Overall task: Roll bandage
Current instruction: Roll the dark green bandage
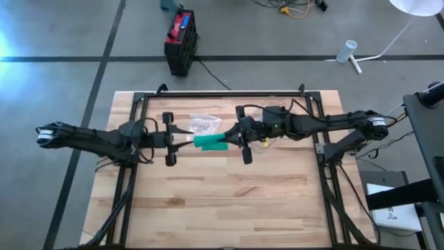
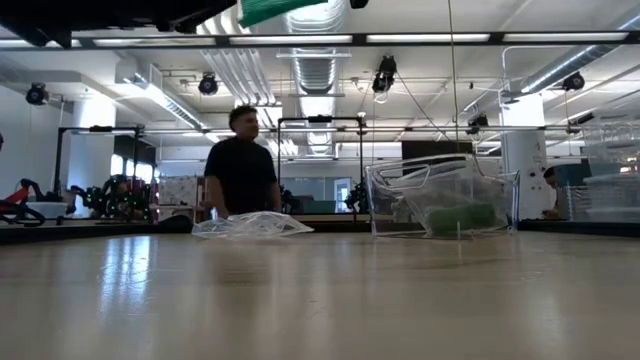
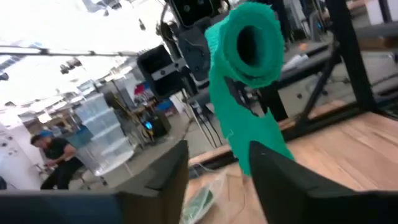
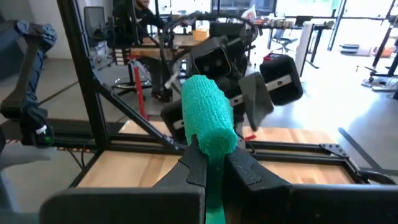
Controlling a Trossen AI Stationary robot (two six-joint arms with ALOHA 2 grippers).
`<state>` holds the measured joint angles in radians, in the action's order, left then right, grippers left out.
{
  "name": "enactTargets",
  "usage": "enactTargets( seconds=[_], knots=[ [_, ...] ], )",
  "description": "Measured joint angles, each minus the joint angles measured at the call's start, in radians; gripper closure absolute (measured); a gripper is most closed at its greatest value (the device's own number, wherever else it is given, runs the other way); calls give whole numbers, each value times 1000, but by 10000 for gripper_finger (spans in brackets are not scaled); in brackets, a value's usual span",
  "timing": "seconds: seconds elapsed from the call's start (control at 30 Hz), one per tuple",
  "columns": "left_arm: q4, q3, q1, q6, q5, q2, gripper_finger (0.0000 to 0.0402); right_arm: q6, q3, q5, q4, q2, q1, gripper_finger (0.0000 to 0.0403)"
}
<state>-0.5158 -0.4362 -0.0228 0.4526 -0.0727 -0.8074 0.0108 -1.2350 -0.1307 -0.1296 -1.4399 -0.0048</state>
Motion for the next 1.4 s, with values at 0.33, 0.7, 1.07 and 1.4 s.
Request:
enactTargets(
  seconds=[0.33,0.7,1.07,1.4],
  knots=[
    [-112,-69,0,1,21,-149,149,-1,0,1,-3,-1,0,394],
    [-113,-186,5,82,8,-262,211,-4,2,1,5,-2,0,394],
    [-30,-264,5,135,2,-279,395,-14,2,-7,60,-3,0,394],
    [56,-306,4,167,3,-191,401,-38,2,-5,120,-4,0,394]
  ],
)
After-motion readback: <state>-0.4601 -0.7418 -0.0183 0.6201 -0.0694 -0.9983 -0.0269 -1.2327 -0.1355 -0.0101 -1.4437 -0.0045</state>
